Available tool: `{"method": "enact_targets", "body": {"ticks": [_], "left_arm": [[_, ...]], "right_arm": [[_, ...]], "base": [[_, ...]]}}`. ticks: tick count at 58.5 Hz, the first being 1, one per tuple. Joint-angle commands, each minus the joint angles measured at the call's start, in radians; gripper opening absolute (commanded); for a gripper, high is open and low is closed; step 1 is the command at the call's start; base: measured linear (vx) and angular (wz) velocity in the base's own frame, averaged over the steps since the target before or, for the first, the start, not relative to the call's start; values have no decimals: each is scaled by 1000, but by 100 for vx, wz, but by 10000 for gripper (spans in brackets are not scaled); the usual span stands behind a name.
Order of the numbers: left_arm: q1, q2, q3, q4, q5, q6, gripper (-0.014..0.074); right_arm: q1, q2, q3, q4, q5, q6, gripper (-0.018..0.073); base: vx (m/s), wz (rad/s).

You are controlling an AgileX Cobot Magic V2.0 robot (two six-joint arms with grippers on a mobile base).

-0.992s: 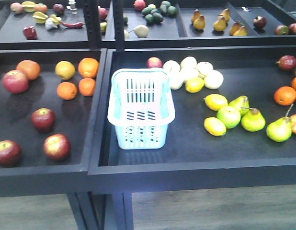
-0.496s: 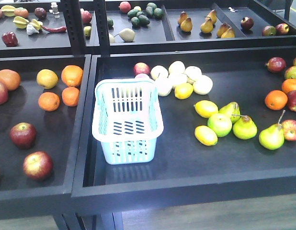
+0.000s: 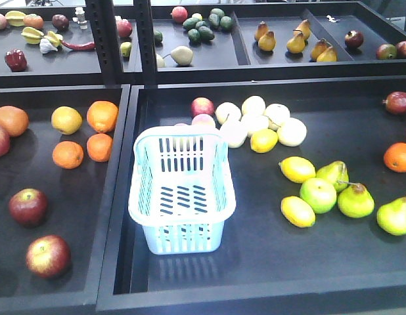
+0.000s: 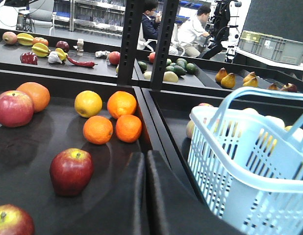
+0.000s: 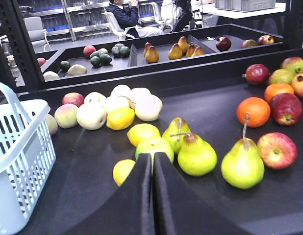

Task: Pick three apples into basket with both arms

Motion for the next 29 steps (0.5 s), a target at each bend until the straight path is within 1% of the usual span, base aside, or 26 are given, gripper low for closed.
{"method": "enact_targets", "body": {"ticks": [1,29], "left_arm": [[3,-13,-25,-2,-69,-4,-6],[3,-13,-25,-2,-69,-4,-6]], "right_arm": [[-4,-12,11,-14,-72,-12,-8],[-4,-12,11,-14,-72,-12,-8]], "base": [[12,3],[10,4]]}}
